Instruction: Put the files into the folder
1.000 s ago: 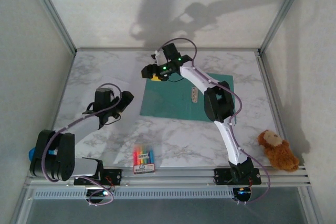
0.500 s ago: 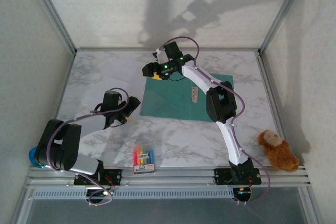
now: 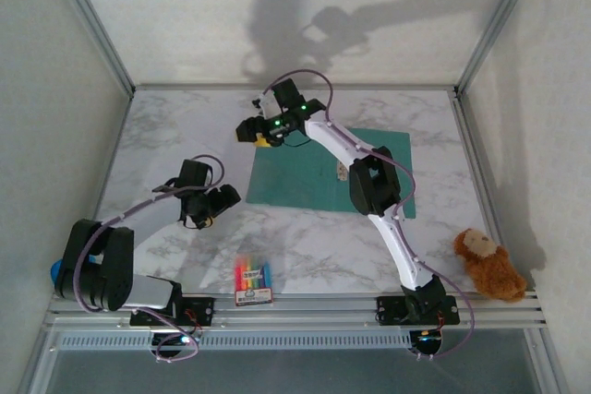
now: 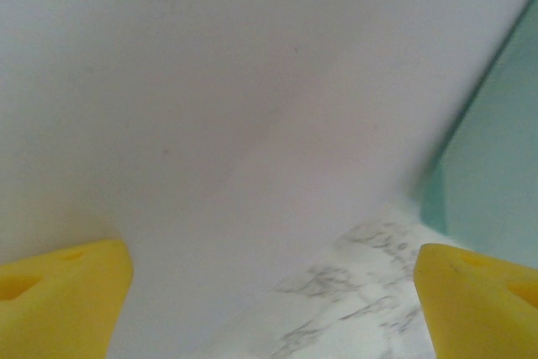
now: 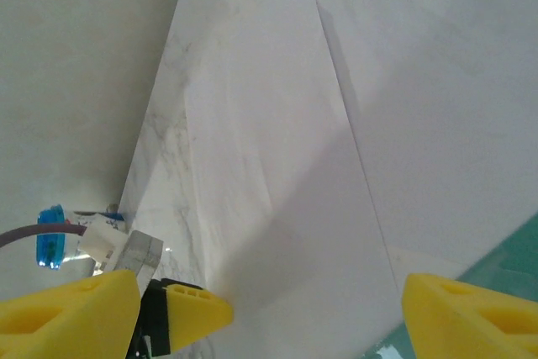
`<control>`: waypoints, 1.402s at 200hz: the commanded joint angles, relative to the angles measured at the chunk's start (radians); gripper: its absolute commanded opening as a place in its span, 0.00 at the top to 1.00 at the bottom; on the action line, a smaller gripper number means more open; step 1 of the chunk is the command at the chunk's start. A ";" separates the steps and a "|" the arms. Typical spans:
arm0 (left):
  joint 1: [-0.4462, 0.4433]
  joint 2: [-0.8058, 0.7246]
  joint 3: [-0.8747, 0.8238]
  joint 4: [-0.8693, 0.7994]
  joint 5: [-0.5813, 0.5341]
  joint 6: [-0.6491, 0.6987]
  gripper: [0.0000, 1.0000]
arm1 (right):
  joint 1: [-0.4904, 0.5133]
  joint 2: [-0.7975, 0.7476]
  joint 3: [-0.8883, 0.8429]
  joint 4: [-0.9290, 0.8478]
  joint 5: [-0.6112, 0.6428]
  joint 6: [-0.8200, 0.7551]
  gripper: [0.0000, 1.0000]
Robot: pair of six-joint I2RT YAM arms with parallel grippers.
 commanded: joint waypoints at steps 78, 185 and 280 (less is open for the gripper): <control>0.270 -0.250 0.034 -0.182 -0.076 0.043 0.12 | 0.083 0.107 0.115 -0.033 -0.042 -0.005 0.18; 0.544 -0.120 -0.027 0.106 0.017 0.093 0.14 | 0.142 0.205 0.187 -0.048 0.062 0.022 0.21; 0.568 -0.008 -0.033 0.146 0.042 0.142 0.14 | 0.163 0.234 0.196 -0.075 0.088 0.007 0.23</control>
